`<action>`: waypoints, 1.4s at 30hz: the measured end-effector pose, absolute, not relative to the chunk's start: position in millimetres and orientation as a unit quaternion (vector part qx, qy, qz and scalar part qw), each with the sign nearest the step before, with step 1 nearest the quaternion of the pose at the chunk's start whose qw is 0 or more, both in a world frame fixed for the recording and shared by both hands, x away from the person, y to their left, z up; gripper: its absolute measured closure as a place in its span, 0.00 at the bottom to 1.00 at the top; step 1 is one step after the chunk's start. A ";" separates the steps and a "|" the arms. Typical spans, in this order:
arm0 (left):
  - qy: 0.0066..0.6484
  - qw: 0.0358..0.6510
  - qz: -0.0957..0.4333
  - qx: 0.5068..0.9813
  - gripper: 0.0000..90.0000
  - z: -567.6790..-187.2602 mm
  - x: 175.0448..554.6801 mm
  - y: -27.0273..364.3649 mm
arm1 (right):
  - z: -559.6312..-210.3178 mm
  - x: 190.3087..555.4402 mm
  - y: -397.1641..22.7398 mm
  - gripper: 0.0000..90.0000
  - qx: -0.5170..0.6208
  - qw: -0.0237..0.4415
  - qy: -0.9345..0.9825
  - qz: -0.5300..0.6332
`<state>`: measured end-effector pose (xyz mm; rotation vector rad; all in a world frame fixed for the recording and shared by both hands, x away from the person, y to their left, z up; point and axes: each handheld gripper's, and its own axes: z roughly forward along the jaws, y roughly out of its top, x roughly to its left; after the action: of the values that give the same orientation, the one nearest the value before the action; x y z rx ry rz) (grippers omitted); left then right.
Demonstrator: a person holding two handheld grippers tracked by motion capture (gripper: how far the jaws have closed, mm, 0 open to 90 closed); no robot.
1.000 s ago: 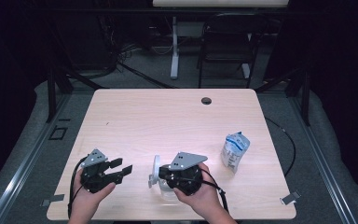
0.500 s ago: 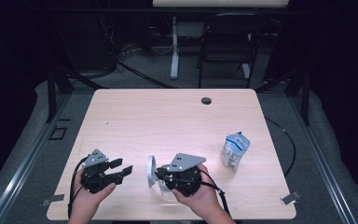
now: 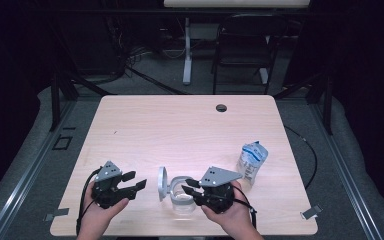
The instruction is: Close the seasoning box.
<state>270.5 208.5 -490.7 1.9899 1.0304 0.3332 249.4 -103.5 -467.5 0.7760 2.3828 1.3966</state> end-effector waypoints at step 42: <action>0.427 0.434 0.133 0.782 0.56 -494.1 273.5 217.7 | -454.5 252.8 -190.5 0.53 0.361 0.176 0.779 0.482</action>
<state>273.5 217.7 -494.1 1.9490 1.0628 0.3321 252.8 -190.5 -454.5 1.0217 2.2055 1.3642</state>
